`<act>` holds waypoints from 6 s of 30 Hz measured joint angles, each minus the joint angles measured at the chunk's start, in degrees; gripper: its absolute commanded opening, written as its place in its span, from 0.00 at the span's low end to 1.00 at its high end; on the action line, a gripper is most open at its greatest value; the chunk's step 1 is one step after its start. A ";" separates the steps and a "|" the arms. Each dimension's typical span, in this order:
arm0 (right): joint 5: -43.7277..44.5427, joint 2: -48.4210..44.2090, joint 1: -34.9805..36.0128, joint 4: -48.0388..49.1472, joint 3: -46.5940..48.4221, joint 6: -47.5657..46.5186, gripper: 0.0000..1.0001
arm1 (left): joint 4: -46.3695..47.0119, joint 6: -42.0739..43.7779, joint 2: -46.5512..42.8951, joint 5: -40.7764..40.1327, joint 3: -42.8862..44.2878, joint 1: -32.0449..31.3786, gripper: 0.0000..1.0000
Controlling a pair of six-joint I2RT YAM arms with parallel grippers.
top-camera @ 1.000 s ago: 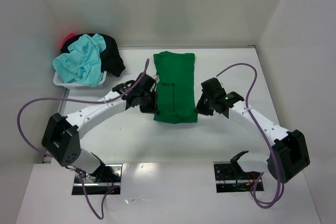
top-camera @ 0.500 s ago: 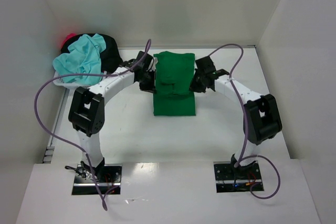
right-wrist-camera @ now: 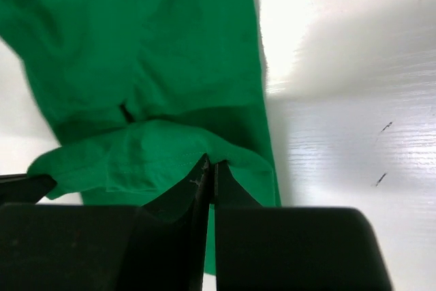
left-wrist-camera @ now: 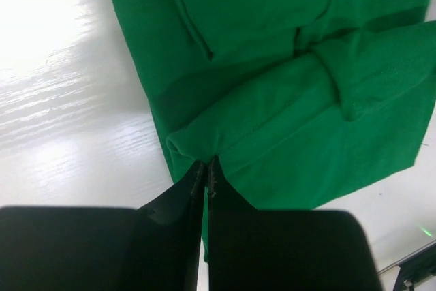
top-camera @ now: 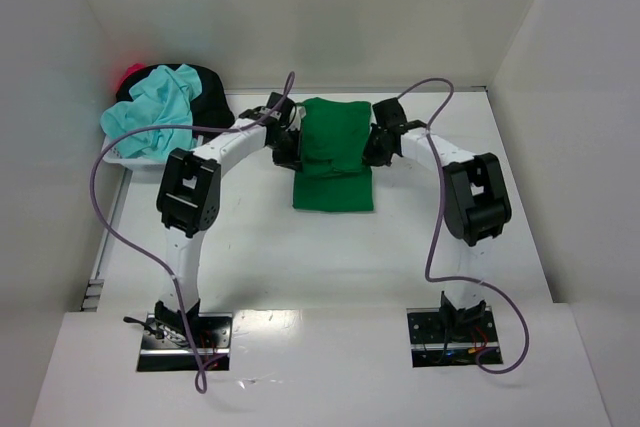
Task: Fold and stack the t-shirts
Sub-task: Fold the folded rectangular tshirt in 1/3 of the way, then grab one side of the 2/3 rectangular tshirt with both arms, then fold the long partially folded tshirt into a neat square
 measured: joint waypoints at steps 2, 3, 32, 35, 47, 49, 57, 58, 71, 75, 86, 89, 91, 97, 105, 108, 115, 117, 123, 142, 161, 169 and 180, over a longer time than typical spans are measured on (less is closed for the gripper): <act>-0.07 1.40 -0.02 0.04 0.02 -0.37 0.18 | 0.00 0.11 0.90 0.31 0.00 0.17 0.14; -0.09 2.01 -0.02 0.07 0.02 -0.52 0.20 | 0.02 0.13 1.20 0.63 0.00 0.26 0.19; 1.20 -3.13 -1.62 5.68 -3.13 -3.96 0.85 | 7.17 -0.07 -4.26 6.93 -3.43 6.99 0.85; 0.96 -9.55 -1.62 6.27 -12.24 -2.93 0.85 | 8.24 -0.28 -10.93 7.45 -12.48 4.57 0.85; -0.83 -22.45 -0.81 7.65 -31.12 0.50 0.81 | 13.11 -6.43 -21.27 5.25 -37.51 -2.73 0.78; -1.05 -22.49 -0.46 8.04 -31.41 0.70 0.80 | 13.57 -7.30 -21.27 4.37 -38.77 -2.45 0.78; -1.27 -20.98 -0.33 10.05 -31.43 0.92 0.72 | 16.35 -8.28 -20.96 3.98 -37.86 -2.54 0.74; -1.27 -20.52 -0.33 10.21 -31.43 0.92 0.72 | 16.39 -8.31 -20.76 4.02 -37.38 -2.56 0.74; -2.73 -15.23 -0.31 13.42 -30.77 0.66 0.45 | 18.36 -9.44 -15.93 5.18 -34.34 -2.56 0.56; -3.15 -14.32 -0.31 14.62 -30.60 0.70 0.32 | 18.53 -9.53 -15.30 5.07 -33.99 -2.56 0.42; -4.70 -12.70 -0.31 15.82 -30.16 1.55 0.00 | 19.10 -9.55 -13.57 5.66 -33.40 -2.64 0.00; -4.72 -12.68 -0.22 16.15 -30.40 1.81 0.00 | 19.08 -9.55 -13.57 5.66 -33.40 -2.64 0.00; -4.72 -12.81 -0.07 16.61 -30.73 2.32 0.00 | 19.19 -9.55 -13.57 5.66 -33.55 -2.64 0.00; -4.39 -16.11 2.14 16.87 -34.42 3.87 0.00 | 19.87 -9.60 -15.69 5.73 -36.52 -2.64 0.00; -3.82 -21.20 6.60 13.49 -38.40 6.12 0.00 | 16.22 -10.84 -23.58 4.26 -44.26 -3.45 0.00; -3.72 -24.92 6.75 11.28 -40.28 7.08 0.00 | 14.23 -11.61 -27.43 4.09 -45.99 -5.16 0.00; -3.13 -39.45 6.75 6.86 -44.83 9.31 0.00 | 11.45 -15.89 -36.37 3.04 -48.72 -10.99 0.00; -3.15 -41.42 7.10 6.43 -45.59 9.64 0.00 | 11.08 -17.18 -37.24 2.47 -48.92 -12.74 0.00; -2.43 -44.63 12.41 3.04 -46.71 12.68 0.00 | 8.17 -21.90 -40.26 -0.79 -49.09 -19.41 0.00; 1.07 -61.31 17.77 -8.63 -43.63 18.05 0.00 | -3.85 -32.06 -63.93 -9.66 -49.29 -23.15 0.00; 1.22 -38.10 10.03 -2.27 -24.50 8.79 0.00 | -0.22 -21.42 -48.17 -6.99 -39.30 -3.89 0.00; 0.92 -26.56 7.74 2.19 -17.88 5.97 0.00 | 3.04 -15.56 -37.42 -3.04 -34.64 0.57 0.00; -1.66 -10.19 4.59 5.55 -4.87 3.37 0.04 | 5.51 -11.82 -27.45 0.24 -28.46 6.05 0.00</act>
